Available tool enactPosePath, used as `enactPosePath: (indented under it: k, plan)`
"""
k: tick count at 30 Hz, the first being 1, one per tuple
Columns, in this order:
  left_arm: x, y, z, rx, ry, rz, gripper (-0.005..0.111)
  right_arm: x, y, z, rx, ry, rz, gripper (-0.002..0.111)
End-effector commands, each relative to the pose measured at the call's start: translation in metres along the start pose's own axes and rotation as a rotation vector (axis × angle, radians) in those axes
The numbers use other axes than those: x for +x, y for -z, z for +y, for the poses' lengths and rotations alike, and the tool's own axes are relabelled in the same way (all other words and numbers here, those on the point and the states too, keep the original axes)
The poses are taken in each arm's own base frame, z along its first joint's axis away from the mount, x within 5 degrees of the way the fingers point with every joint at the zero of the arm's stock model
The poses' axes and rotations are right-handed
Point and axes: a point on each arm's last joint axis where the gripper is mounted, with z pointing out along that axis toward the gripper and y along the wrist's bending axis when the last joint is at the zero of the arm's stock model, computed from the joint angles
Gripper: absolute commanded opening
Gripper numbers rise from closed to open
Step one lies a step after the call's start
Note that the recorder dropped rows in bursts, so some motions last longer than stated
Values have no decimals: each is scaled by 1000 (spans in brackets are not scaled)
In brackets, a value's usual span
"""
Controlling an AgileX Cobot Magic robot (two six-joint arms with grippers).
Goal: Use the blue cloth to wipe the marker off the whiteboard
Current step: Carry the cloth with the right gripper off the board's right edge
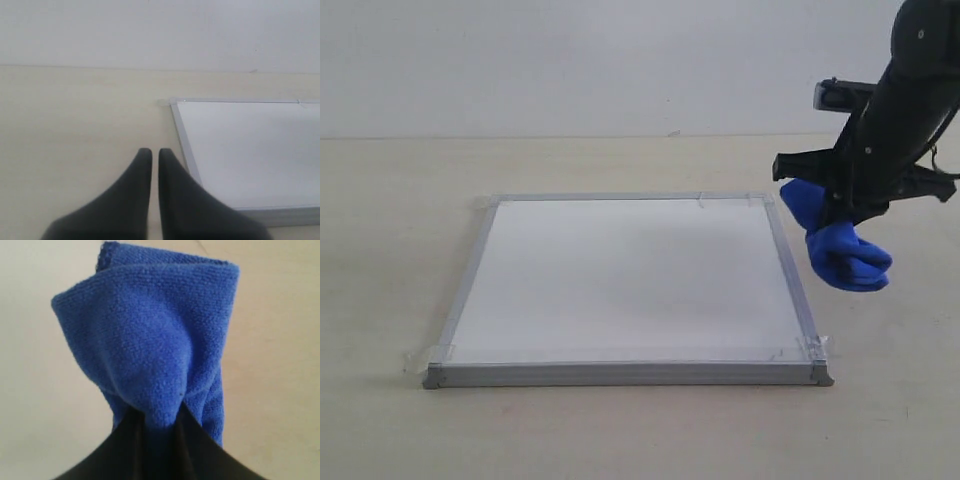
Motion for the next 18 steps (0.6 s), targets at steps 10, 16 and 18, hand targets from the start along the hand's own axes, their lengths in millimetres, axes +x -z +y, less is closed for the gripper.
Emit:
enactPosePath:
  k: [10, 16, 18]
  plan:
    - [1, 0, 0, -3, -4, 1, 5, 14, -41, -12, 15, -25, -68, 0]
    - [1, 0, 0, -3, -4, 1, 5, 15, -40, -20, 101, -18, -62, 0]
    - [1, 0, 0, -3, -4, 1, 5, 15, -41, -20, 102, -18, -61, 0]
